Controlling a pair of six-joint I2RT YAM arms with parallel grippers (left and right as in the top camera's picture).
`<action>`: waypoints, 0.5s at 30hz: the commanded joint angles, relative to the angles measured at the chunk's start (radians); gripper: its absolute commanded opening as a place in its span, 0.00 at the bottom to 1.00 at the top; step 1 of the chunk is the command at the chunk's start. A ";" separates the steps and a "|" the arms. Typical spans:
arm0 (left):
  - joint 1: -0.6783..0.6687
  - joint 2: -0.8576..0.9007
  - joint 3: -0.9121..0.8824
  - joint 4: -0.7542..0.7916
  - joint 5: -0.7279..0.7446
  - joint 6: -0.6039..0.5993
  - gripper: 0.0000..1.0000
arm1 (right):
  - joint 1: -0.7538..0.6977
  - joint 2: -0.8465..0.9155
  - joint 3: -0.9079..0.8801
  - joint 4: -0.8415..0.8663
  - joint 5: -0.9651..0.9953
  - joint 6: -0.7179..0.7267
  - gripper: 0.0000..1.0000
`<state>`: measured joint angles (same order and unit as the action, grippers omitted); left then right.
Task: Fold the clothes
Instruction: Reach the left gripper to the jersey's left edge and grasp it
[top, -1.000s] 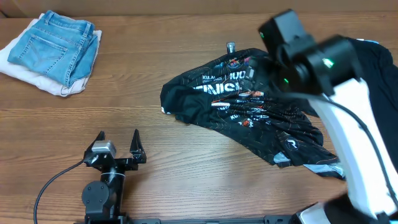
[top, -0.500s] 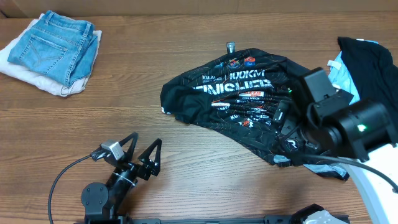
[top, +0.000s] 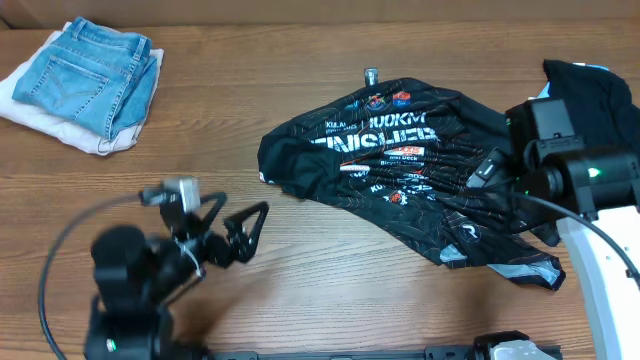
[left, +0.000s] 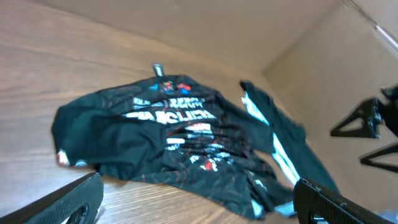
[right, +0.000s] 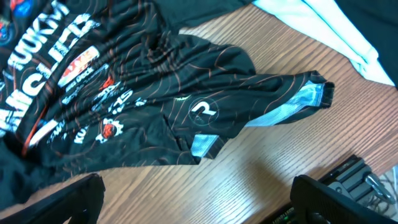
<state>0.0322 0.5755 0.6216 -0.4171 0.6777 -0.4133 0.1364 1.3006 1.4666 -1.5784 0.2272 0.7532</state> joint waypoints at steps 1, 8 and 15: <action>-0.007 0.195 0.147 -0.031 0.201 0.160 1.00 | -0.034 0.024 -0.013 0.007 -0.050 -0.053 1.00; -0.040 0.433 0.193 0.011 0.341 0.128 1.00 | -0.078 0.042 -0.133 0.078 -0.053 -0.067 1.00; -0.277 0.635 0.195 -0.130 -0.246 -0.026 1.00 | -0.164 0.043 -0.241 0.178 -0.140 -0.095 1.00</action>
<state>-0.1356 1.1343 0.8013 -0.5564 0.7265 -0.3626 0.0074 1.3476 1.2572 -1.4261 0.1291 0.6865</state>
